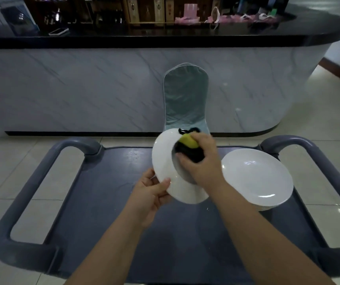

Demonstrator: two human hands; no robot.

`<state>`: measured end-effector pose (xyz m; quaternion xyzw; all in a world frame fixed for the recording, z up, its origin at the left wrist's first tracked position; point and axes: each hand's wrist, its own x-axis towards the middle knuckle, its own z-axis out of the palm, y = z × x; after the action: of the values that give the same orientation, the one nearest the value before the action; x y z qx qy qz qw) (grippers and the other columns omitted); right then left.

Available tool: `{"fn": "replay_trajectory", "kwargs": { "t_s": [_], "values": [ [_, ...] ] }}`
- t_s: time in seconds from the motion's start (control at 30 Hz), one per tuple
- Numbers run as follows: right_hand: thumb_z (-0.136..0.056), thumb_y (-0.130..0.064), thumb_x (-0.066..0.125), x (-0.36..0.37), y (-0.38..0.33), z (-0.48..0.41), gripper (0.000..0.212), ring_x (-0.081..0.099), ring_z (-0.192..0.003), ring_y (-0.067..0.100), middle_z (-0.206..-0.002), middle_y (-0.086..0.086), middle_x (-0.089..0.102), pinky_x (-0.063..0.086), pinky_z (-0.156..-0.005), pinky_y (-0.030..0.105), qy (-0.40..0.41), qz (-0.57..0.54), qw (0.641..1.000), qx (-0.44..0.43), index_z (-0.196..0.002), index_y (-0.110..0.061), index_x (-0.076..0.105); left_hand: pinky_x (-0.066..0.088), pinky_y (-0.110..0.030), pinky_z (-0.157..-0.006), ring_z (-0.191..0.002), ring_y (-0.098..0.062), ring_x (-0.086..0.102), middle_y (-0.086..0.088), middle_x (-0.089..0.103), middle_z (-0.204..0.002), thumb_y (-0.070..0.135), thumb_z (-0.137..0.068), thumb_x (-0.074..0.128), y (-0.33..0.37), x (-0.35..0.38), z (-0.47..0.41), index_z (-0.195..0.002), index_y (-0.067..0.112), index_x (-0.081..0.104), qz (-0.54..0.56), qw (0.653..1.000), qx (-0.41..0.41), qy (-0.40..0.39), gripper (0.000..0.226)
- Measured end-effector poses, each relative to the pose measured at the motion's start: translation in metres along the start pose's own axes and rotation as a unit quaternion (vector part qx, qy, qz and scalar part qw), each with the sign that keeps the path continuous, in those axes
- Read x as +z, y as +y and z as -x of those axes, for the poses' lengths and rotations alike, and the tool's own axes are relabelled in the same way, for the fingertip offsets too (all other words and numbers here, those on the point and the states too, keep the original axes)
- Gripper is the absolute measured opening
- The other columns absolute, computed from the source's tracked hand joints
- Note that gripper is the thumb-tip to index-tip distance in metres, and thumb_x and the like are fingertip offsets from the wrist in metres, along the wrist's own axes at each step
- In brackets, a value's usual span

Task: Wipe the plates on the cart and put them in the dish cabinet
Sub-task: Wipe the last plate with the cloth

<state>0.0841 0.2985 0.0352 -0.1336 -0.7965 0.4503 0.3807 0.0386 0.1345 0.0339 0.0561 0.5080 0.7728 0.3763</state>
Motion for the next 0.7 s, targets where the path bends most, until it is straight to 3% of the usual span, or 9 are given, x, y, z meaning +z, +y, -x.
{"fn": "replay_trajectory", "kwargs": {
  "t_s": [0.07, 0.13, 0.23, 0.37, 0.47, 0.57, 0.7],
  "values": [
    [-0.070, -0.035, 0.075, -0.002, -0.006, 0.021, 0.043, 0.054, -0.111, 0.012, -0.114, -0.001, 0.055, 0.041, -0.100, 0.025, -0.062, -0.003, 0.997, -0.038, -0.110, -0.026, 0.062, 0.061, -0.041, -0.071, -0.082, -0.024, 0.071, -0.010, 0.073, -0.097, 0.003, -0.079, 0.059, 0.010, 0.000, -0.007, -0.109, 0.009, 0.061, 0.006, 1.000, 0.016, 0.000, 0.031],
    [-0.069, -0.036, 0.075, -0.022, 0.003, 0.034, 0.044, 0.055, -0.114, 0.013, -0.117, 0.002, 0.056, 0.042, -0.101, 0.025, -0.094, 0.010, 0.995, -0.029, -0.111, -0.026, 0.064, 0.060, -0.039, -0.072, -0.082, -0.022, 0.071, -0.007, 0.074, -0.095, 0.000, -0.086, 0.055, 0.018, 0.000, -0.014, -0.107, 0.010, 0.062, -0.002, 1.000, 0.029, 0.007, 0.025],
    [-0.068, -0.024, 0.082, -0.060, 0.022, 0.043, 0.043, 0.056, -0.107, 0.004, -0.111, -0.003, 0.060, 0.042, -0.095, 0.018, -0.038, 0.046, 0.998, 0.028, -0.104, -0.038, 0.063, 0.060, -0.037, -0.070, -0.081, -0.019, 0.070, -0.004, 0.074, -0.092, -0.003, -0.094, 0.050, 0.025, 0.011, -0.029, -0.104, 0.012, 0.063, -0.046, 0.998, 0.032, 0.022, 0.022],
    [-0.071, -0.005, 0.085, -0.112, 0.026, 0.057, 0.050, 0.058, -0.101, -0.003, -0.108, -0.011, 0.064, 0.043, -0.086, 0.009, 0.060, 0.043, 0.990, 0.118, -0.105, -0.033, 0.061, 0.061, -0.033, -0.063, -0.078, -0.019, 0.068, -0.005, 0.070, -0.095, 0.002, -0.096, 0.053, 0.035, 0.046, -0.056, -0.098, 0.013, 0.062, -0.090, 0.995, 0.028, 0.040, 0.015],
    [-0.071, -0.007, 0.085, -0.145, 0.031, 0.076, 0.049, 0.058, -0.104, -0.001, -0.111, -0.010, 0.064, 0.043, -0.084, 0.007, 0.096, 0.063, 0.980, 0.161, -0.109, -0.029, 0.063, 0.057, -0.038, -0.075, -0.083, -0.019, 0.065, -0.001, 0.070, -0.090, 0.001, -0.094, 0.056, 0.029, 0.083, -0.075, -0.096, 0.014, 0.065, -0.204, 0.973, 0.104, 0.036, 0.016],
    [-0.072, -0.010, 0.085, -0.174, 0.037, 0.101, 0.049, 0.059, -0.104, 0.003, -0.114, -0.005, 0.065, 0.045, -0.083, 0.009, 0.157, 0.073, 0.960, 0.221, -0.114, -0.024, 0.064, 0.052, -0.038, -0.084, -0.090, -0.021, 0.064, 0.000, 0.070, -0.094, 0.006, -0.092, 0.056, 0.015, 0.119, -0.091, -0.105, 0.016, 0.069, -0.370, 0.902, 0.220, 0.012, 0.021],
    [-0.074, -0.014, 0.084, -0.198, 0.034, 0.134, 0.047, 0.059, -0.106, 0.003, -0.113, -0.009, 0.066, 0.046, -0.090, 0.020, 0.219, 0.083, 0.933, 0.274, -0.114, -0.025, 0.064, 0.045, -0.038, -0.071, -0.087, -0.032, 0.059, -0.009, 0.067, -0.094, 0.011, -0.094, 0.049, -0.010, 0.158, -0.109, -0.110, 0.018, 0.066, -0.568, 0.746, 0.344, -0.045, 0.024]
  ]
}}
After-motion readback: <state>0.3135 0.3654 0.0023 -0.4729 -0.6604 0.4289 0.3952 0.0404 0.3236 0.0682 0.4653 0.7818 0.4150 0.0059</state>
